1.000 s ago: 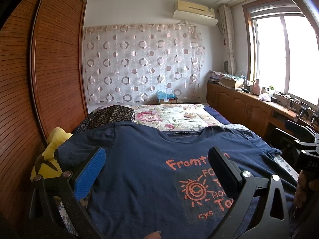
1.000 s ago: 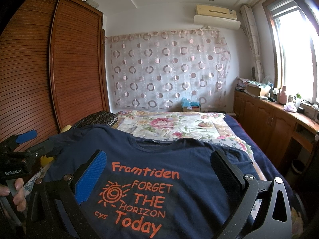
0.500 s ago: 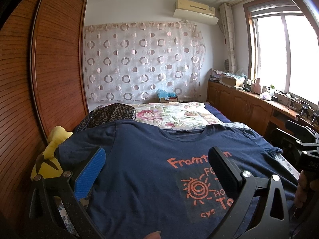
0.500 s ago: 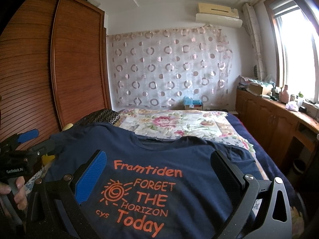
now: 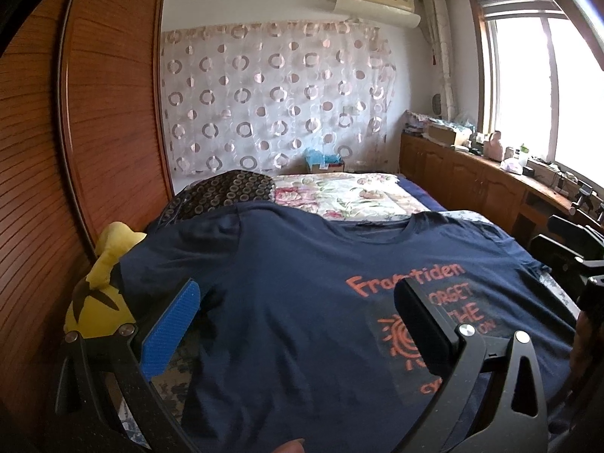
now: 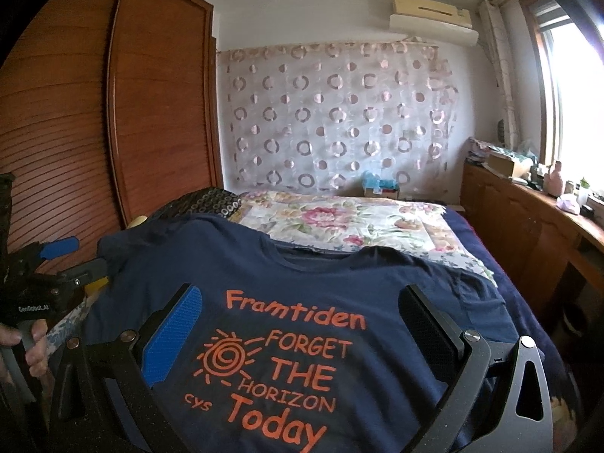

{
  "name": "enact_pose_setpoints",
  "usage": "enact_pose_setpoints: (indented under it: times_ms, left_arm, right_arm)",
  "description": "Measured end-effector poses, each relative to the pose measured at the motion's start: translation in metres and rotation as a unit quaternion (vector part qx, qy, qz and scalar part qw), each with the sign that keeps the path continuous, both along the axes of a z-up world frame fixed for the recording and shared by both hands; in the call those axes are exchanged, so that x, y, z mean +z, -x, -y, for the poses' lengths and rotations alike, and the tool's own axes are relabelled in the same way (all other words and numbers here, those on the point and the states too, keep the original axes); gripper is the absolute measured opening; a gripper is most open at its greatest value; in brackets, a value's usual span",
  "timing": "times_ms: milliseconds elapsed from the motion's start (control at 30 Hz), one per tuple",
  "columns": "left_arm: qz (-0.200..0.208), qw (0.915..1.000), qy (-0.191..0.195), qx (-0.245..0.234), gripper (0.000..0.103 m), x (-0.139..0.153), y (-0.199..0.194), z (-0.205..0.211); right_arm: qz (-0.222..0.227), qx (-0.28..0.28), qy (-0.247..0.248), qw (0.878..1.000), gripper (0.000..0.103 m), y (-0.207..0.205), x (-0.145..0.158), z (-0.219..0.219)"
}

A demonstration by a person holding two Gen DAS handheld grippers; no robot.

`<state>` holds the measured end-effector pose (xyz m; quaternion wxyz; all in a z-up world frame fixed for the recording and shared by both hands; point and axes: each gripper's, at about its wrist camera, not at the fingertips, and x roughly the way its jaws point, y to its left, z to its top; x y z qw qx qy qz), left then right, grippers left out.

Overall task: Fold small clothes
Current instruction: 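Move the left tool to the shirt's side edge and close on it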

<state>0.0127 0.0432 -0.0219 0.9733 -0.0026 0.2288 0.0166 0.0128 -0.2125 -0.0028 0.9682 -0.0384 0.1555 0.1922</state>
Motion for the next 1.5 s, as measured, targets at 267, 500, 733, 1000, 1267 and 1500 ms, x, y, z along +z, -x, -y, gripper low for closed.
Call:
enact_pose_setpoints:
  times_ms: [267, 500, 733, 1000, 1267, 1500]
  left_arm:
    - [-0.015, 0.9998, 0.012, -0.002, 0.103, -0.012, -0.002, -0.023]
    - [-0.022, 0.9997, 0.012, -0.008, 0.102, -0.02, -0.006, -0.046]
    - [-0.041, 0.9984, 0.04, 0.006, 0.078, -0.026, -0.021, -0.089]
    - [-0.058, 0.9955, 0.061, 0.044, 0.057, -0.035, -0.045, -0.138]
    - [-0.082, 0.9925, 0.045, 0.079, 0.047, -0.043, -0.07, -0.164]
    - [-0.095, 0.9907, 0.045, 0.086, 0.032, -0.05, -0.077, -0.178]
  right_arm:
    - [-0.012, 0.017, 0.009, 1.0, 0.103, -0.011, 0.0, -0.001]
    - [-0.033, 0.037, 0.022, 0.999, 0.103, -0.025, -0.003, -0.003]
    - [-0.055, 0.058, 0.037, 0.996, 0.103, -0.039, 0.001, -0.007]
    - [-0.069, 0.079, 0.046, 0.993, 0.103, -0.046, 0.007, -0.007]
    - [-0.071, 0.092, 0.055, 0.992, 0.103, -0.048, 0.008, -0.008]
    - [-0.075, 0.09, 0.052, 0.992, 0.103, -0.051, 0.007, -0.003]
